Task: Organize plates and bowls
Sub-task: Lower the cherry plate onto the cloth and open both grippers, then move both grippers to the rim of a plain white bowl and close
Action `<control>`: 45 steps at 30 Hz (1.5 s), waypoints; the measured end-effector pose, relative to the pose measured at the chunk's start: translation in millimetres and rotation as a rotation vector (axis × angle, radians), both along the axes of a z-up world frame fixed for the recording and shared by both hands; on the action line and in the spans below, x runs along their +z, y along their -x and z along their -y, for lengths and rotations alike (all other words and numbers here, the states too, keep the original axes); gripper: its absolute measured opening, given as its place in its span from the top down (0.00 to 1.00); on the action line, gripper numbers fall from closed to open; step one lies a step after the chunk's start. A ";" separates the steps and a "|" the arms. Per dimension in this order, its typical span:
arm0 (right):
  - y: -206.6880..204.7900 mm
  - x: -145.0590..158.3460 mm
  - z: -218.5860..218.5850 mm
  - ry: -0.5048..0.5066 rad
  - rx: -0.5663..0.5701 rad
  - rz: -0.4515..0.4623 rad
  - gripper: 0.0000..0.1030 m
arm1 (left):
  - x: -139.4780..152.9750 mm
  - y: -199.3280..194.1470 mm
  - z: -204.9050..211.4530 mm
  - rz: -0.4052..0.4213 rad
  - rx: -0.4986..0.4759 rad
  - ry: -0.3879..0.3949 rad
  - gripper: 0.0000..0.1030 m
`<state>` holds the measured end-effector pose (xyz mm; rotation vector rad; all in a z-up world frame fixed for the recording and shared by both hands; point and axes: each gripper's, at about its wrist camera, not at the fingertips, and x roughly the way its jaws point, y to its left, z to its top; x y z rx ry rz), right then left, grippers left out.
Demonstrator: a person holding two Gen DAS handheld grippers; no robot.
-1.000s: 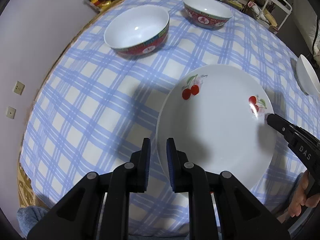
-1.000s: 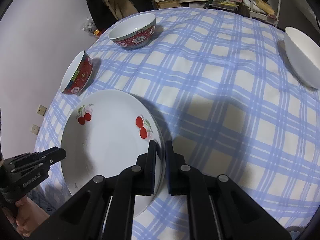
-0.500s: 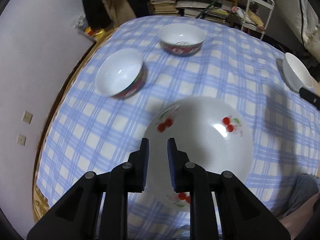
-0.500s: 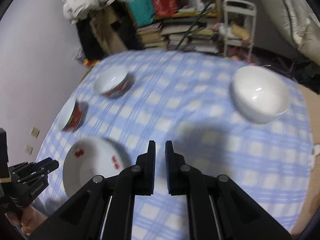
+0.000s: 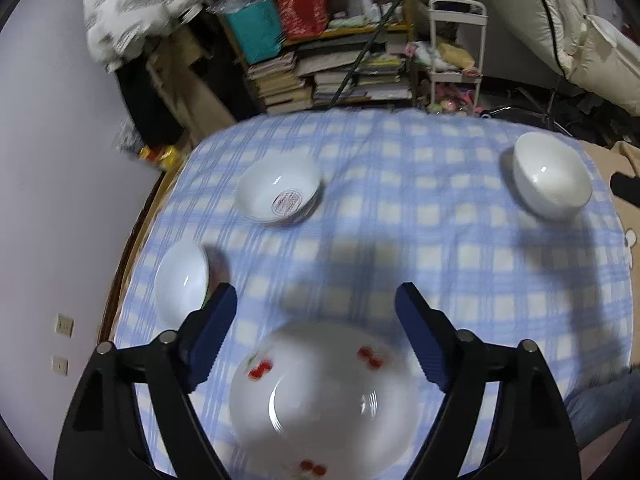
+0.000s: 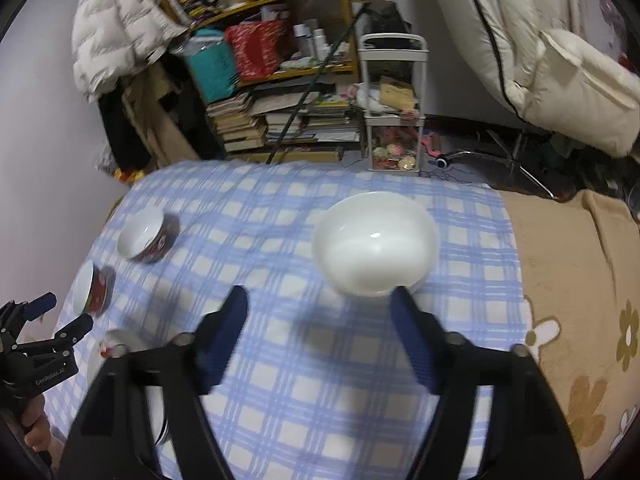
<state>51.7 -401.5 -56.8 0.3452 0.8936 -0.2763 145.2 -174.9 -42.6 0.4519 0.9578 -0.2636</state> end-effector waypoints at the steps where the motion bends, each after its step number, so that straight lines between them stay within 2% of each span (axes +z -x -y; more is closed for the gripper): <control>1: 0.2 -0.4 6.9 -0.007 -0.010 0.003 0.19 | 1.6 -3.7 8.6 0.003 -0.010 0.005 0.20; 6: -2.9 -6.0 38.2 -0.018 -0.046 -0.006 0.08 | 3.8 -23.7 47.7 0.000 -0.031 0.043 0.19; 14: -14.2 -22.1 79.8 -0.028 -0.085 -0.043 0.08 | -3.1 -42.6 112.0 -0.038 -0.096 0.100 0.19; 19: -24.0 -36.5 100.3 -0.054 -0.104 -0.063 0.08 | -19.0 -54.0 150.8 -0.063 -0.146 0.077 0.19; 24: -29.7 -49.7 110.9 -0.047 -0.121 -0.087 0.08 | -36.3 -61.4 180.1 -0.109 -0.201 0.094 0.19; 28: -36.1 -62.7 114.9 -0.086 -0.106 -0.108 0.08 | -50.3 -67.4 198.5 -0.164 -0.224 0.120 0.19; 31: -39.8 -70.9 118.3 -0.087 -0.110 -0.117 0.08 | -62.8 -71.1 211.9 -0.175 -0.231 0.088 0.19; 34: -43.0 -81.4 124.3 -0.104 -0.132 -0.144 0.10 | -73.1 -70.8 223.0 -0.221 -0.259 0.093 0.19; 36: -43.8 -88.4 128.1 -0.130 -0.144 -0.163 0.19 | -80.8 -70.2 229.8 -0.249 -0.276 0.087 0.19; 38: -44.4 -97.1 131.7 -0.179 -0.147 -0.176 0.28 | -88.1 -68.6 235.8 -0.264 -0.284 0.077 0.28; 39: -44.3 -102.1 133.4 -0.209 -0.150 -0.180 0.32 | -91.3 -67.3 238.1 -0.266 -0.282 0.071 0.47; 40: -44.6 -104.9 134.1 -0.225 -0.151 -0.183 0.43 | -94.7 -66.8 239.4 -0.279 -0.279 0.062 0.64; 41: -44.7 -109.5 135.1 -0.251 -0.153 -0.194 0.51 | -99.4 -66.7 241.7 -0.300 -0.275 0.054 0.70; 45: -45.3 -126.4 138.9 -0.354 -0.169 -0.227 0.67 | -109.3 -64.7 244.7 -0.338 -0.258 0.094 0.86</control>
